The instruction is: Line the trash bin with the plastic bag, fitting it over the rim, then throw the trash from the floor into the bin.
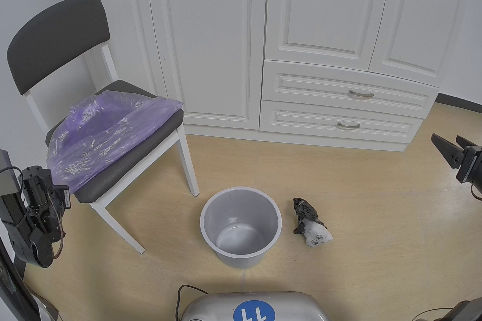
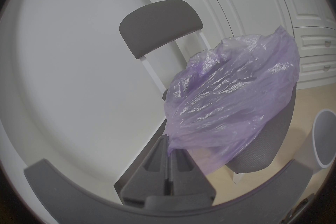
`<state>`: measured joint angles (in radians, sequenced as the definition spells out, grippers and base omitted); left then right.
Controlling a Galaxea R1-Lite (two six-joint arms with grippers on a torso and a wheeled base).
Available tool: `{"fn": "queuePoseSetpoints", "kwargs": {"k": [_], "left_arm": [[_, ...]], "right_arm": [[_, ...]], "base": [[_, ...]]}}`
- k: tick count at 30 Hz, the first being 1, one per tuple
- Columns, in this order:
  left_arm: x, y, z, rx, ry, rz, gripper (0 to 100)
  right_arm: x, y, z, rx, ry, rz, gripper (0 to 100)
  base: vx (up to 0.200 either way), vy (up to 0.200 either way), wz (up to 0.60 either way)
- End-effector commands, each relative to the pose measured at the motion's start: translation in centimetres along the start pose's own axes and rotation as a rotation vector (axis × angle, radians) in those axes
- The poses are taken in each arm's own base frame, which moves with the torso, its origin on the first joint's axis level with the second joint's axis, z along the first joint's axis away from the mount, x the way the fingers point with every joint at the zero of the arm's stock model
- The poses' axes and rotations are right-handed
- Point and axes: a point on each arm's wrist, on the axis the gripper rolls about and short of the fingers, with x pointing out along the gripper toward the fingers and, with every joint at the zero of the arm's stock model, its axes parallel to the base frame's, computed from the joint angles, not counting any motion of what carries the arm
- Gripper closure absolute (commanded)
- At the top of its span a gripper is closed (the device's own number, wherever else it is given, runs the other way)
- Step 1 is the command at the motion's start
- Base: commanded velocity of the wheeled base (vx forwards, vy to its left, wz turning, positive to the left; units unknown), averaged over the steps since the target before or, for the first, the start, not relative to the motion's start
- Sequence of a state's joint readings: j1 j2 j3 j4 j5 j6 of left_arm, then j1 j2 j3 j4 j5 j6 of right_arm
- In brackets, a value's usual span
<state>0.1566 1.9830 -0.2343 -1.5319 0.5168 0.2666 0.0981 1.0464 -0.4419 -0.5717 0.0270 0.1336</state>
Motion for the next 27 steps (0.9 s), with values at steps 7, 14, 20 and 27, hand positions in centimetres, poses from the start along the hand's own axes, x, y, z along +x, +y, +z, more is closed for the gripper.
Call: {"fn": "queuePoseSetpoints", "kwargs": {"k": [7,14,20,27], "left_arm": [[-0.1,-0.1,-0.2,-0.022,0.001,-0.026,100],[0.5,-0.7,-1.3,0.000,0.042,-0.042,0],[1.4,-0.6,-1.3,-0.012,0.042,-0.022,0],[2.3,-0.1,-0.9,-0.052,0.024,0.013,0]], "right_arm": [[-0.2,0.4,-0.3,-0.003,0.008,0.032,0],[-0.3,0.4,-0.3,-0.004,0.007,0.032,0],[-0.2,0.4,-0.4,-0.004,0.010,0.032,0],[-0.3,0.4,-0.3,-0.004,0.007,0.032,0]], "base": [[0.000,0.000,0.00],[0.000,0.000,0.00],[0.000,0.000,0.00],[0.000,0.000,0.00]]}}
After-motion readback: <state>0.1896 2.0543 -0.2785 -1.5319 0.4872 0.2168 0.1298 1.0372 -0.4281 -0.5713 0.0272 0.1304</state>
